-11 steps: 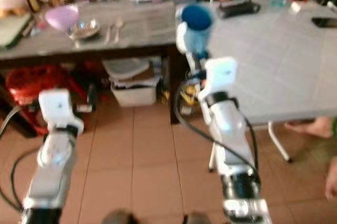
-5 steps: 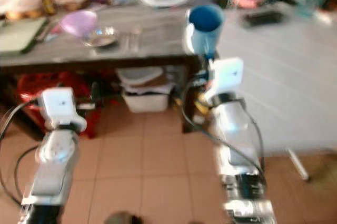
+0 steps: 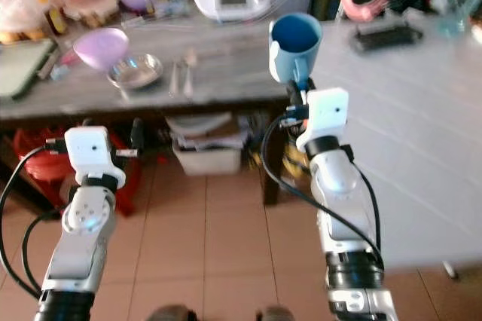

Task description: Setting the table

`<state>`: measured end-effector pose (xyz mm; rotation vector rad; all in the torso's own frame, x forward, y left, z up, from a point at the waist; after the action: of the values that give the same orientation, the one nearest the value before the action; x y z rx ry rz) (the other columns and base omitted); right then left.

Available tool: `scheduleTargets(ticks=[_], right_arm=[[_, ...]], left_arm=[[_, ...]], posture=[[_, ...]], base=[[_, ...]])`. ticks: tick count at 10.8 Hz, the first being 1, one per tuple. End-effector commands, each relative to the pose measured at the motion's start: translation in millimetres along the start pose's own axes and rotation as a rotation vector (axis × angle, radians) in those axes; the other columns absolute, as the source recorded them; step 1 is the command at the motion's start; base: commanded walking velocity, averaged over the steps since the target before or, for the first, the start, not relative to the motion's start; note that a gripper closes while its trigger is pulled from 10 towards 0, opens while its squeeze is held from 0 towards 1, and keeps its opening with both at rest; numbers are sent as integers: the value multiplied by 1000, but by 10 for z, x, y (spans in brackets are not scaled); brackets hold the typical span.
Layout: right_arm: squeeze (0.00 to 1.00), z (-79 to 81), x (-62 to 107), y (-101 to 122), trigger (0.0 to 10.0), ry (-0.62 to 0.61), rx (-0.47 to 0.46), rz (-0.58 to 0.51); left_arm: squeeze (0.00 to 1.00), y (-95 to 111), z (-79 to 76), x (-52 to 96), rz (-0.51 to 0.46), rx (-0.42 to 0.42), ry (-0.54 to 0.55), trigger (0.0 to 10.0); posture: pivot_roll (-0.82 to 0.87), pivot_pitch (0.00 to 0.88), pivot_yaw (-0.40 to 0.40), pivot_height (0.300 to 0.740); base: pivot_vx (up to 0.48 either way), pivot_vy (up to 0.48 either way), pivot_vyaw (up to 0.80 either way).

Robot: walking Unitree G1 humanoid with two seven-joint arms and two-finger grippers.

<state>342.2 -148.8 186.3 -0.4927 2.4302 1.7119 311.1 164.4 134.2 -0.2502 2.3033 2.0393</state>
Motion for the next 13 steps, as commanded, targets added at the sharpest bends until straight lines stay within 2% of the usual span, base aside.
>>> scheduleTargets(ticks=[1, 3, 13], right_arm=[[0, 93, -35, 117, 10000, 21, -11, -42], [0, 101, -21, 99, 10000, 23, -17, -35], [0, 100, -19, 88, 10000, 17, -35, -26]], left_arm=[[0, 21, 77, 7, -8, -34, 16, 10000], [0, 19, 51, 16, -7, -30, 13, 10000], [0, 23, 18, 15, -8, -39, -5, 10000]], posture=[[-10, 51, 52, 740], [-9, 55, 54, 740], [-7, 58, 54, 740]], base=[[352, 322, 0], [369, 306, 0], [469, 0, 0]])
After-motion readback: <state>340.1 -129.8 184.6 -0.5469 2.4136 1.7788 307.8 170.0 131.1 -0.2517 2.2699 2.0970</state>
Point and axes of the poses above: a point about 5 cm out from each wrist's last joint towards the gripper, its own x axis pointing back from the gripper into the wrist, its own y axis along the axis of the wrist's last joint, z = x × y, the point moved 3 cm from there along -x, pointing out of the wrist towards the gripper, and after that the axes turned 13 degrees about x, right-handed, at the moved point
